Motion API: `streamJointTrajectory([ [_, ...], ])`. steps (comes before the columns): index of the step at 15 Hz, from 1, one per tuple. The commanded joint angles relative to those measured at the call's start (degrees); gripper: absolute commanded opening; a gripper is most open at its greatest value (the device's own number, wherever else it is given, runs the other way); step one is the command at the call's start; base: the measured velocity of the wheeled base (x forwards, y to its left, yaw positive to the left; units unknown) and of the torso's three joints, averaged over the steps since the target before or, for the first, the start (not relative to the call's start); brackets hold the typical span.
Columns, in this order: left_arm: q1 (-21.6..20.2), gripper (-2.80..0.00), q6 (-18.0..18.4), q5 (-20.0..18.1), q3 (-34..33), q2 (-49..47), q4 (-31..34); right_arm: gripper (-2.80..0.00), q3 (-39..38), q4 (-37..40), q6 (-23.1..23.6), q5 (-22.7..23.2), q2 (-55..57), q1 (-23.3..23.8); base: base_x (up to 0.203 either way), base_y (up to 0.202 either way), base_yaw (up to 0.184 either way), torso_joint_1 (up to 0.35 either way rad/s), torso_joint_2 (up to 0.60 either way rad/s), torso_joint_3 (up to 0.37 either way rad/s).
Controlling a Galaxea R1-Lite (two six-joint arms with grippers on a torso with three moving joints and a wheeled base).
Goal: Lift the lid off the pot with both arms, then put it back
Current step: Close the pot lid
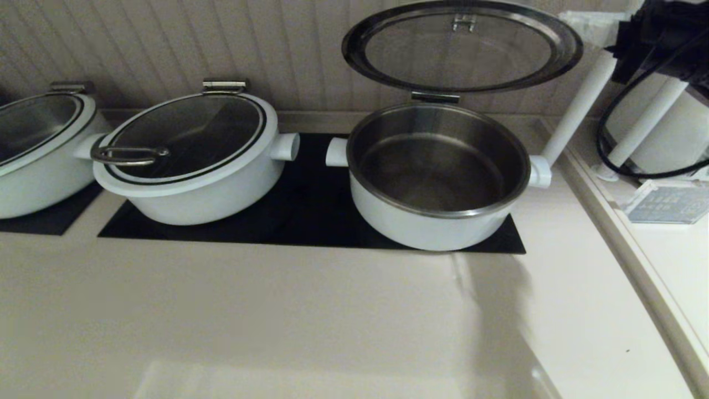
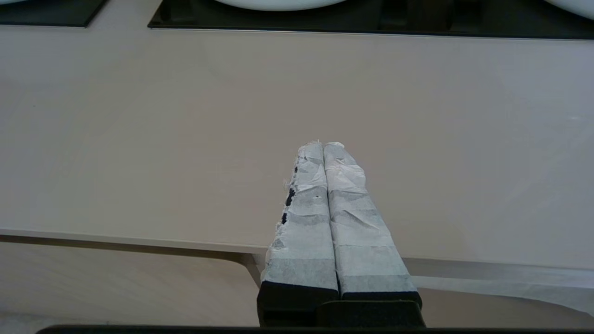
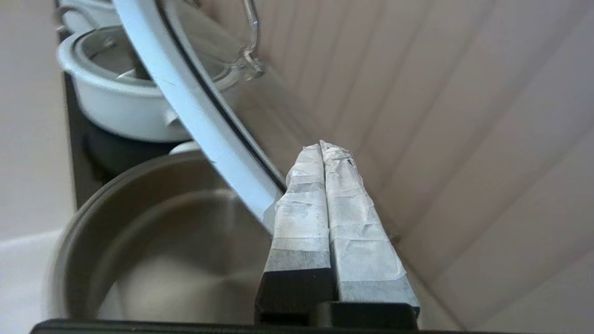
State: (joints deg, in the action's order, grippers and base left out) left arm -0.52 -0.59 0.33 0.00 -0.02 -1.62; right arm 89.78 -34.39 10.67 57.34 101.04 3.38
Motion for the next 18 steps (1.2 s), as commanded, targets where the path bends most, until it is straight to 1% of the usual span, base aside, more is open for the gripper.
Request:
streamJointTrajectory([
  [1,-0.1,-2.8,0.0,0.0,0.0,0.0,0.0,-2.8,-3.0,-0.2,0.8,0.5,-2.5,0.0,0.0,0.0,0.0,0.0,0.0,0.0],
  [6,0.0,-2.8,0.0,0.0,0.0,0.0,0.0,-2.8,-10.7,-0.2,3.1,2.5,-6.3,-0.4,0.0,0.0,0.0,0.0,0.0,0.0],
  [12,0.0,-2.8,0.0,0.0,0.0,0.0,0.0,-2.8,-18.5,-0.2,7.3,2.5,-9.5,-2.4,0.0,0.0,0.0,0.0,0.0,0.0],
  [16,0.0,-2.8,0.0,0.0,0.0,0.0,0.0,-2.8,-24.6,-0.2,8.6,2.6,-12.2,-4.4,0.0,0.0,0.0,0.0,0.0,0.0],
  [18,0.0,-2.8,0.0,0.0,0.0,0.0,0.0,-2.8,-27.5,-0.2,10.2,2.6,-13.2,-4.7,0.0,0.0,0.0,0.0,0.0,0.0],
])
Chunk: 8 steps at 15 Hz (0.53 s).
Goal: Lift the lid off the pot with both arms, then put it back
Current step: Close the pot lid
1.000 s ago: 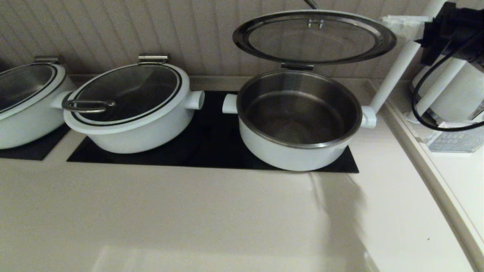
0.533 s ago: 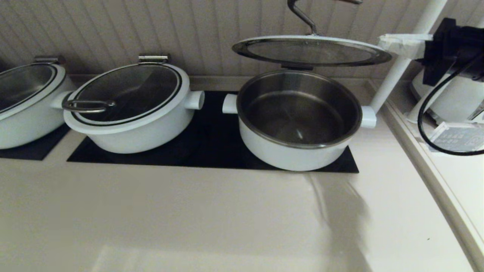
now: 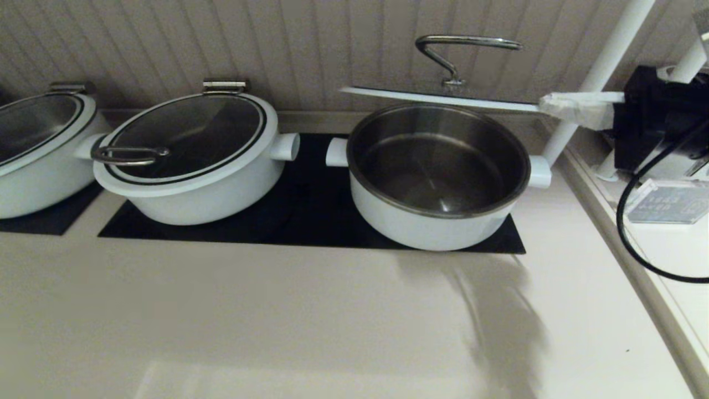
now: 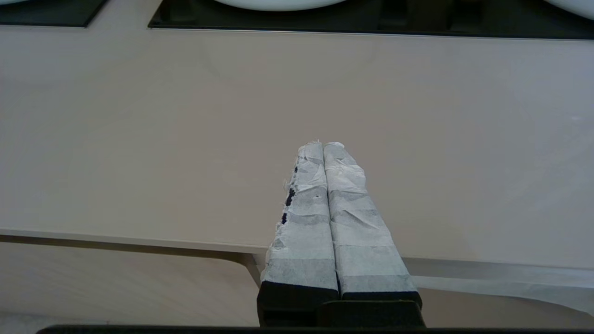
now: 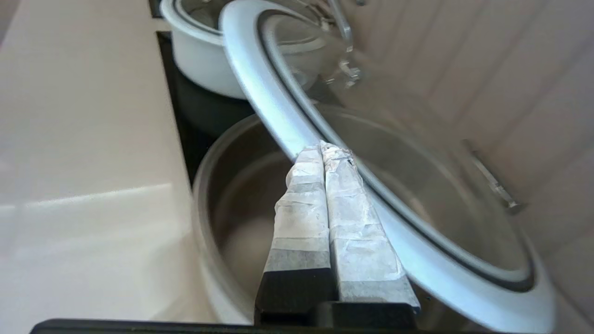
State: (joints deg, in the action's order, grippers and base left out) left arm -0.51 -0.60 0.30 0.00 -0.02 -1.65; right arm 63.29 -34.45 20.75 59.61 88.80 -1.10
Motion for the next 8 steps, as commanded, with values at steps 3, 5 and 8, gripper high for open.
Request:
streamJointTrajectory([
  [3,0.0,-2.8,0.0,0.0,0.0,0.0,0.0,-2.8,-4.9,-0.5,0.6,0.4,-2.3,-0.2,0.0,0.0,0.0,0.0,0.0,0.0],
  [5,-0.1,-2.8,0.0,0.0,0.0,0.0,0.0,-2.8,-7.5,-3.1,0.6,0.4,-2.4,-0.2,0.0,0.0,0.0,0.0,0.0,0.0],
  [8,0.0,-2.8,0.0,0.0,0.0,0.0,0.0,-2.8,-11.5,-5.8,0.6,0.4,-2.8,-0.4,0.0,0.0,0.0,0.0,0.0,0.0],
])
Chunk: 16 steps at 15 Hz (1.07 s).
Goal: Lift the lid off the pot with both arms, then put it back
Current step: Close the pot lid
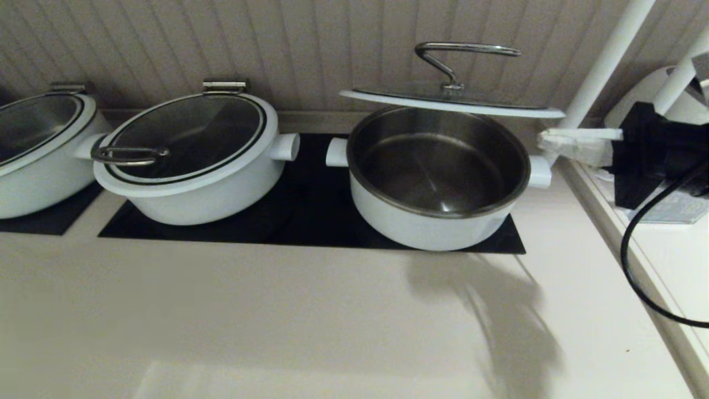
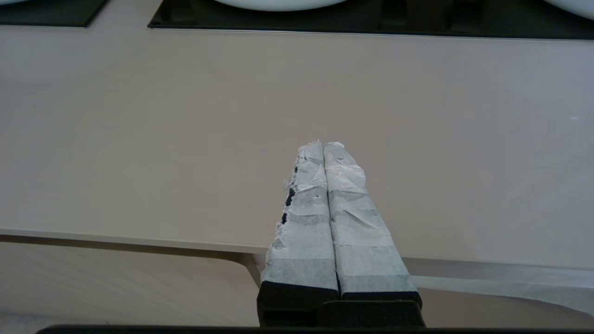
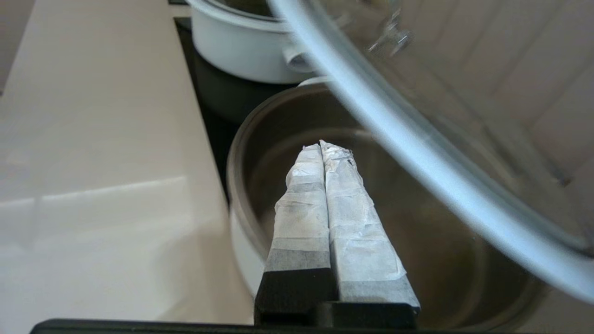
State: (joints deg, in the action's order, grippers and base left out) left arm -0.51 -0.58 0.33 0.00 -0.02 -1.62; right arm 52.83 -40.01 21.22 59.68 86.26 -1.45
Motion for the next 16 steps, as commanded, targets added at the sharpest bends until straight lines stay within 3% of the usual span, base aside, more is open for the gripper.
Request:
streamJointTrajectory([
  [1,0.0,-2.8,0.0,0.0,0.0,0.0,0.0,-2.8,-2.0,-0.9,0.1,0.3,-0.5,0.0,0.0,0.0,0.0,0.0,0.0,0.0],
  [6,0.0,-2.8,0.0,0.0,0.0,0.0,0.0,-2.8,4.4,-1.3,-0.7,0.3,-0.2,0.0,0.0,0.0,0.0,0.0,0.0,0.0],
  [10,0.0,-2.8,0.0,0.0,0.0,0.0,0.0,-2.8,12.9,-1.5,-8.6,0.1,0.8,0.0,0.0,0.0,0.0,0.0,0.0,0.0],
  [14,0.0,-2.8,0.0,0.0,0.0,0.0,0.0,-2.8,13.5,-3.0,-8.0,-0.4,6.3,0.2,0.0,0.0,0.0,0.0,0.0,0.0],
  [16,0.0,-2.8,0.0,0.0,0.0,0.0,0.0,-2.8,13.6,-8.2,-7.9,-0.6,11.2,0.7,0.0,0.0,0.0,0.0,0.0,0.0],
])
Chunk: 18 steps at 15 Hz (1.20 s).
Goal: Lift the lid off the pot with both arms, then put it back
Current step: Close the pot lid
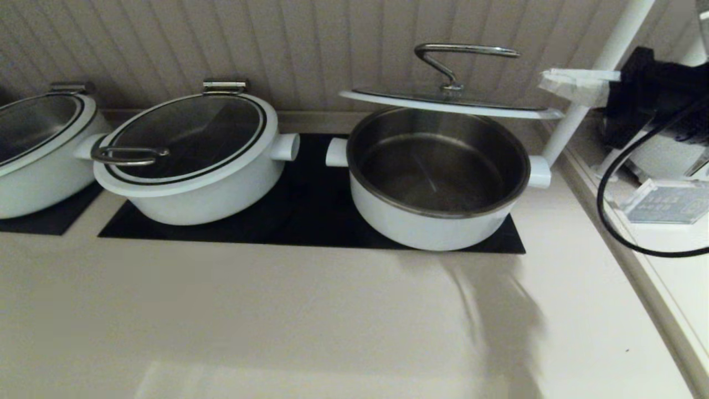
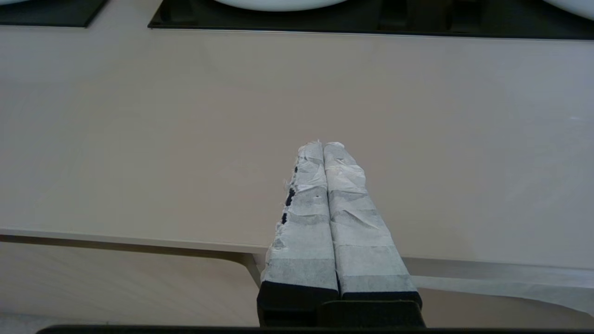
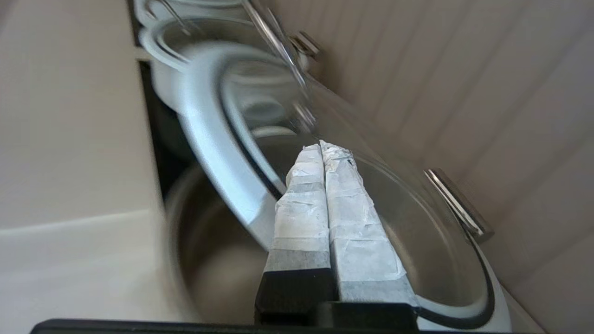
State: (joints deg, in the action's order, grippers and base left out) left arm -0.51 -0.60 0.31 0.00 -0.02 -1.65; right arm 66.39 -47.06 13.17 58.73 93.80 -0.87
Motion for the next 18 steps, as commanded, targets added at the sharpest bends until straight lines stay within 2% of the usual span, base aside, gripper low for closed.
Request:
streamJointTrajectory([
  [1,0.0,-2.8,0.0,0.0,0.0,0.0,0.0,-2.8,0.2,-3.7,0.1,0.3,5.7,0.4,0.0,0.0,0.0,0.0,0.0,0.0],
  [8,0.0,-2.8,0.0,0.0,0.0,0.0,0.0,-2.8,-2.0,-5.7,0.4,0.2,5.7,0.6,0.0,0.0,0.0,0.0,0.0,0.0],
  [14,0.0,-2.8,0.0,0.0,0.0,0.0,0.0,-2.8,-8.2,-5.9,0.5,0.3,2.7,0.5,0.0,0.0,0.0,0.0,0.0,0.0],
  [18,0.0,-2.8,0.0,0.0,0.0,0.0,0.0,-2.8,-14.5,-11.1,0.5,0.3,2.7,0.5,0.0,0.0,0.0,0.0,0.0,0.0],
])
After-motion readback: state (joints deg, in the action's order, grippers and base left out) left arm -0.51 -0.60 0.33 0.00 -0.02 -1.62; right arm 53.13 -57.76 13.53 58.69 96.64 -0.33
